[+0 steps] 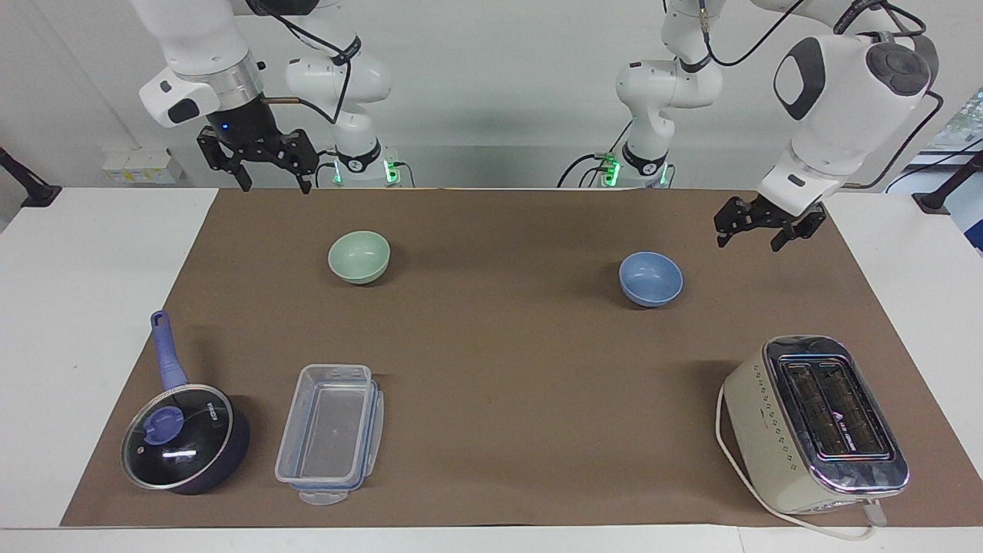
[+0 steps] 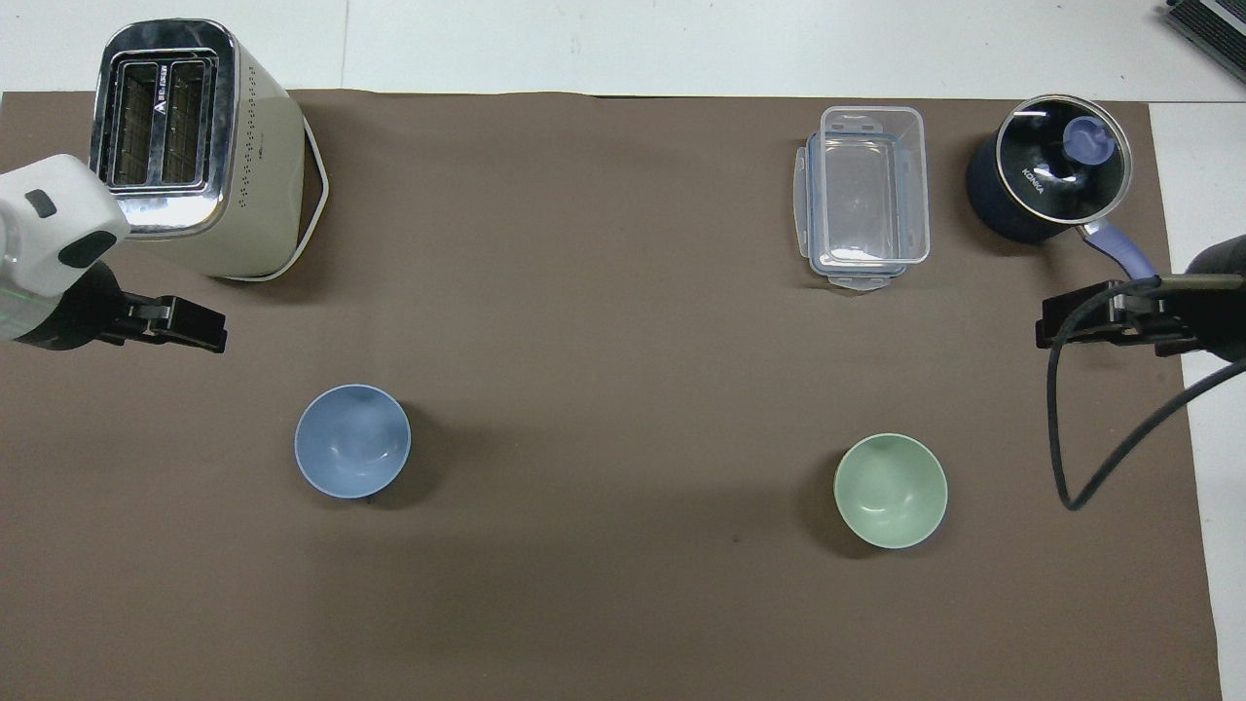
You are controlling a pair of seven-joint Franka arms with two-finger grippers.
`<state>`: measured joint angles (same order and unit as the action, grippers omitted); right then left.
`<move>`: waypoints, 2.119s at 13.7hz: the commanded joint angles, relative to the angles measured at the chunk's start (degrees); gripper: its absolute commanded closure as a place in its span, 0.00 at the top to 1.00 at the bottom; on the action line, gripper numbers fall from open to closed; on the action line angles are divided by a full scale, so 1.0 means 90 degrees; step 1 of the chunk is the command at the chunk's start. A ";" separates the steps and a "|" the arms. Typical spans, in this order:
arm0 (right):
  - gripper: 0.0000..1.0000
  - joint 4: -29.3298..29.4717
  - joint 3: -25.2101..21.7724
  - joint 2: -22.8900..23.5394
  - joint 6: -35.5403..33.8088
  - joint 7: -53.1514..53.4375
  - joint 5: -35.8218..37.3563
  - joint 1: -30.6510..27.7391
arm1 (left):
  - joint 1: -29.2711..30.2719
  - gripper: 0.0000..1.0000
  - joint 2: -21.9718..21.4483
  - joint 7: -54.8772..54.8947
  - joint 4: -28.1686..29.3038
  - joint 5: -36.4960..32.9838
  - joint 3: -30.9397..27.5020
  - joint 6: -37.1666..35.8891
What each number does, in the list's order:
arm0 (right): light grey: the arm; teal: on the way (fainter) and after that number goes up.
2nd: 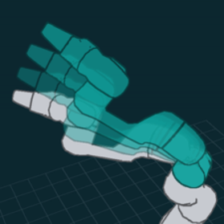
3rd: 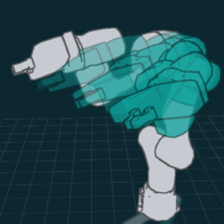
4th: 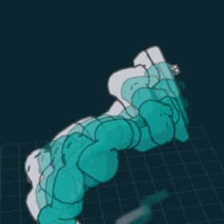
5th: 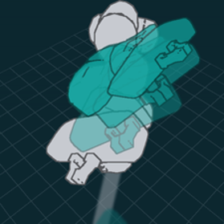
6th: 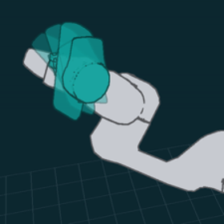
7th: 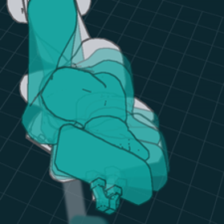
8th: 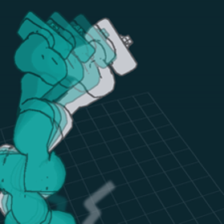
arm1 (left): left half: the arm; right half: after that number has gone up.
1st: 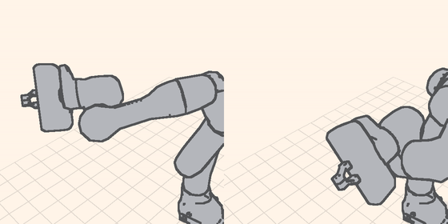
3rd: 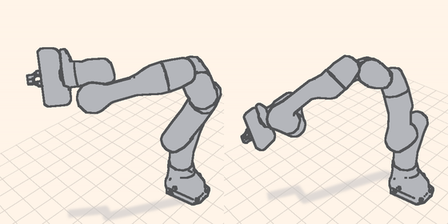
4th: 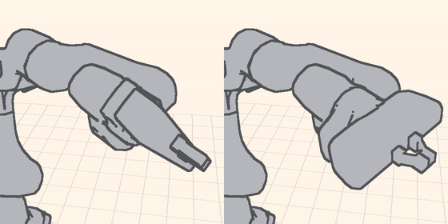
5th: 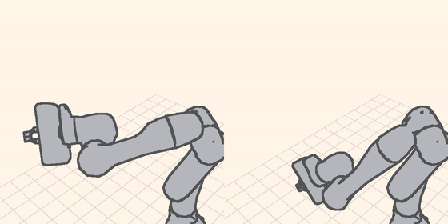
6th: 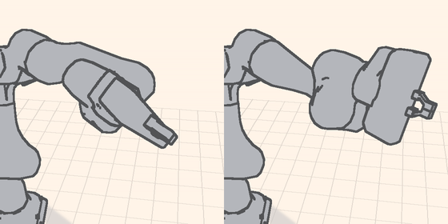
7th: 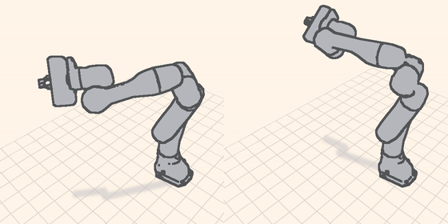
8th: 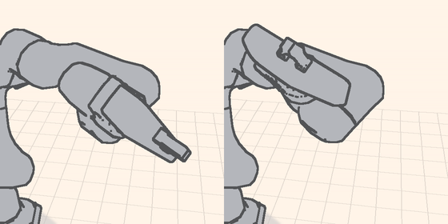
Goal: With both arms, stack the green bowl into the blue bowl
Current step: 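Move the left gripper toward the blue bowl, then lower the left gripper onto the blue bowl rim and grasp it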
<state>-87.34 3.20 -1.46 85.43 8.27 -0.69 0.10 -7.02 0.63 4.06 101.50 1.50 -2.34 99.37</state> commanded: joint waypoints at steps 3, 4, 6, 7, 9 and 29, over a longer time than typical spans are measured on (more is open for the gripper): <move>1.00 -0.0022 0.0035 -0.0033 -0.0078 0.0165 -0.0011 -0.0059 | -0.0157 1.00 -0.0070 -0.0129 0.0870 0.0107 -0.0062 0.0950; 1.00 -0.0022 0.0035 -0.0033 -0.0078 0.0165 -0.0011 -0.0059 | -0.0264 1.00 -0.0060 -0.0119 0.1045 0.0107 -0.0062 0.1154; 1.00 -0.0022 0.0035 -0.0033 -0.0078 0.0165 -0.0011 -0.0059 | -0.0431 1.00 -0.0060 -0.0196 0.1406 0.0107 -0.0062 0.1546; 1.00 -0.0022 0.0035 -0.0033 -0.0078 0.0165 -0.0011 -0.0059 | -0.0479 1.00 0.0007 -0.0294 0.1582 0.0107 -0.0062 0.1712; 1.00 -0.0022 0.0035 -0.0033 -0.0078 0.0165 -0.0011 -0.0059 | -0.0558 1.00 0.0125 -0.0295 0.1875 0.0116 -0.0062 0.2102; 1.00 -0.0022 0.0035 -0.0033 -0.0078 0.0155 -0.0011 -0.0059 | -0.0734 0.00 0.0184 -0.0109 0.3410 0.0340 -0.0043 0.3256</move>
<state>-87.35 3.20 -1.46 85.43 8.27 -0.69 0.09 -12.45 3.28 2.15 130.83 2.63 -1.92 127.44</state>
